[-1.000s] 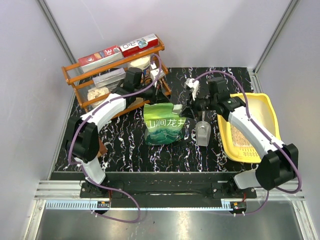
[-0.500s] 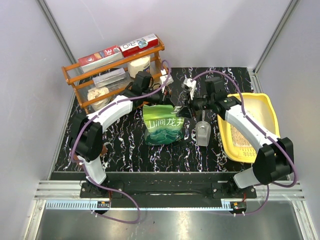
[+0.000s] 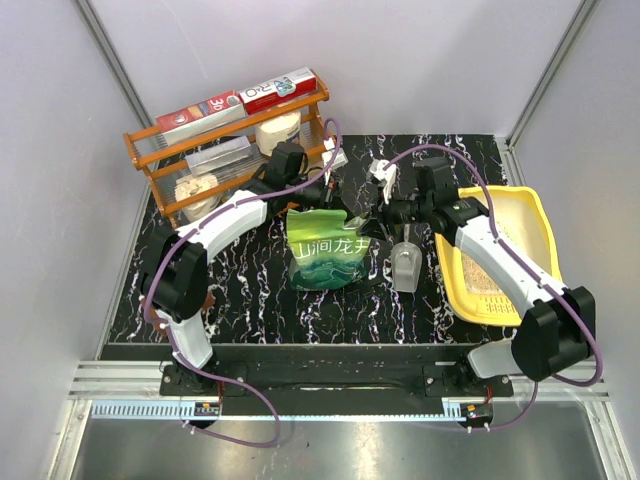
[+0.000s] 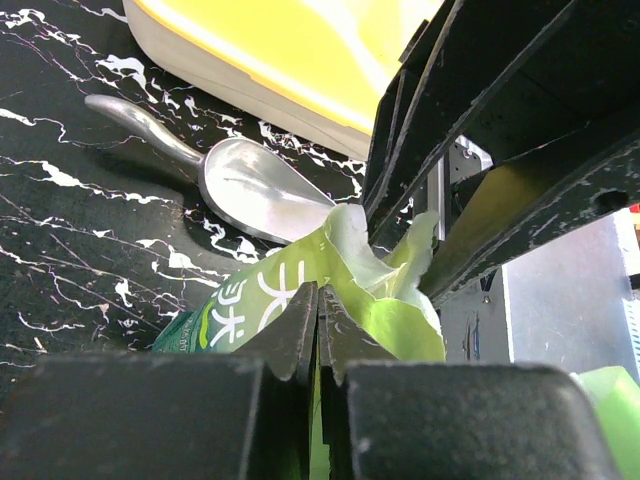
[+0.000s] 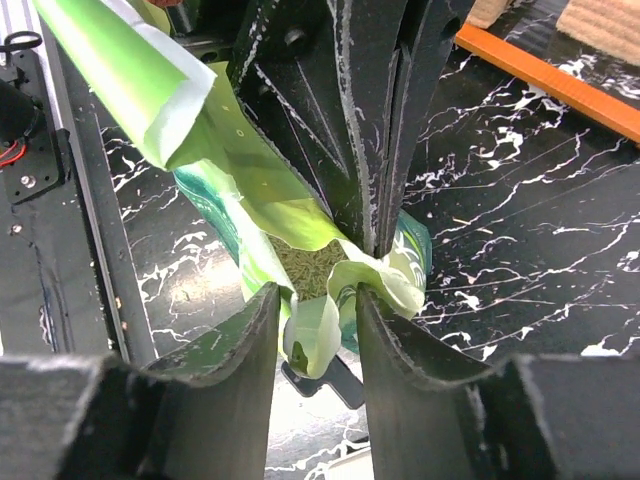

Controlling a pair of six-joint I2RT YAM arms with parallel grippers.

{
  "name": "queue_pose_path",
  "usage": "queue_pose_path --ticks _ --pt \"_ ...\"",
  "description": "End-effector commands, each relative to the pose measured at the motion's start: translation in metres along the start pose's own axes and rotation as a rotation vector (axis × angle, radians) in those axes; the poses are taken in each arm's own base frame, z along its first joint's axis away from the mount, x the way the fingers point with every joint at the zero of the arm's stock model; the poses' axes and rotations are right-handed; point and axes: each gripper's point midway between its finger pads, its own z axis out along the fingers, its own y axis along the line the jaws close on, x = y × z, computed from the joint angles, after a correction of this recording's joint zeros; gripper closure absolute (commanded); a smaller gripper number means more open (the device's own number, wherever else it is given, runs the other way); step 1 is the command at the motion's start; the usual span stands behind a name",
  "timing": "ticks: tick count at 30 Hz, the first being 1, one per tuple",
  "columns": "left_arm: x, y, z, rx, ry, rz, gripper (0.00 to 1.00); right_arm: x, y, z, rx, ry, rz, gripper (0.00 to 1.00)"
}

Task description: Fill the litter box with clean litter

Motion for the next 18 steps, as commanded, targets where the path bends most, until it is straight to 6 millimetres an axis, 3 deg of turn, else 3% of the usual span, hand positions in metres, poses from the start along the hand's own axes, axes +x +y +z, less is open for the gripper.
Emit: queue_pose_path --ticks 1,8,12,18 --pt "-0.019 -0.012 -0.001 0.04 -0.021 0.068 0.97 -0.012 0.004 -0.013 0.039 -0.015 -0.096 0.56" --pt "-0.023 -0.009 -0.001 0.037 -0.022 0.069 0.97 -0.001 -0.005 -0.021 0.12 0.027 -0.134 0.46" --pt "-0.023 -0.009 0.001 0.052 -0.015 0.06 0.97 0.003 -0.009 -0.014 0.102 0.031 -0.139 0.41" --pt "-0.019 -0.009 0.002 0.074 0.0 0.037 0.97 -0.012 -0.013 0.001 0.039 -0.024 -0.173 0.38"
